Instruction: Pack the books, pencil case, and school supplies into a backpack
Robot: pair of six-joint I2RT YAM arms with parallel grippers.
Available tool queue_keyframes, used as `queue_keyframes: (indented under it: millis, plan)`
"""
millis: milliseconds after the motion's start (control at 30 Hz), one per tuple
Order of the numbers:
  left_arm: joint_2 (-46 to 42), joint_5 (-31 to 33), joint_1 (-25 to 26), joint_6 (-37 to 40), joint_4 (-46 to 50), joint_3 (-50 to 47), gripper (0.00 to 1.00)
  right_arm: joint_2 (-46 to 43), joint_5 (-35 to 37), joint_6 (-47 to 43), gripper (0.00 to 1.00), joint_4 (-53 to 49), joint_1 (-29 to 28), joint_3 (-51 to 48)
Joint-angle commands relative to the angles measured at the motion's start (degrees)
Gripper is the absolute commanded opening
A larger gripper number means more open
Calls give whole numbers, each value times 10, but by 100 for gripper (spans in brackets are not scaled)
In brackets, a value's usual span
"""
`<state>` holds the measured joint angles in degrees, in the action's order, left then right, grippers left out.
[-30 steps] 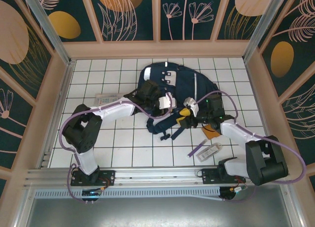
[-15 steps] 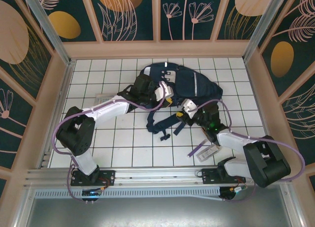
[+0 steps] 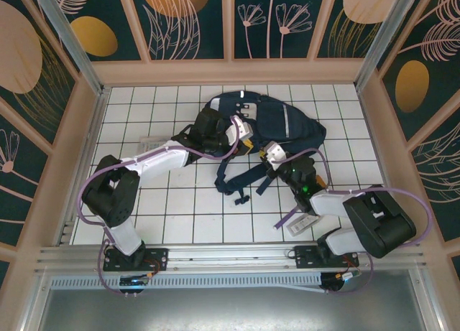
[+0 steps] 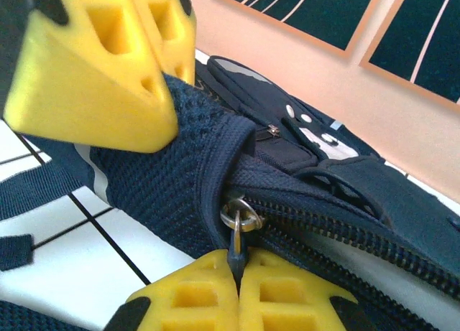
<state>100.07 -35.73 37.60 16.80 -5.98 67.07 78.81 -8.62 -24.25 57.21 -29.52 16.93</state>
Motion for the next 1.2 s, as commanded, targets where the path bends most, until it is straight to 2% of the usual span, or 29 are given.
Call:
queue_keyframes:
  millis: [0, 100, 200, 267, 400, 533, 667, 767, 867, 933, 1000, 1067, 1100, 1167]
  plan:
    - [0, -22, 5, -12, -49, 13, 0, -17, -14, 2, 0, 43, -2, -3]
    - [-1, 47, 5, 2, -38, 11, 0, -52, -51, 25, 0, -6, 17, 0]
    - [-4, 110, 5, 51, -30, -10, 0, -88, -88, 225, 0, -69, 94, 27]
    - [-7, 139, 4, 69, -38, -30, 0, -103, -61, 305, 0, -200, 121, 76]
    - [-8, 139, 0, 139, -46, -57, 0, -151, 26, 401, 0, -353, 131, 101]
    - [3, 128, -14, 202, -49, -71, 0, -196, 31, 500, 0, -477, 182, 105]
    - [10, 63, -40, 281, -52, -76, 0, -190, 86, 509, 0, -609, 230, 143]
    - [36, 38, -63, 317, -17, -36, 0, -167, 40, 495, 0, -642, 271, 166]
    - [64, 32, -91, 321, -17, 1, 0, -152, 9, 456, 0, -647, 272, 183]
    - [79, 66, -105, 294, -49, 15, 0, -146, -31, 427, 0, -645, 269, 191]
    - [95, 151, -112, 230, -87, 33, 0, -136, -71, 394, 0, -647, 257, 202]
    - [114, 231, -115, 162, -72, 79, 0, -125, -115, 369, 0, -640, 239, 212]
    - [119, 245, -115, 138, -54, 98, 4, -121, -140, 362, 0, -632, 230, 216]
    - [120, 269, -115, 61, -30, 127, 23, -110, -179, 358, 0, -603, 199, 222]
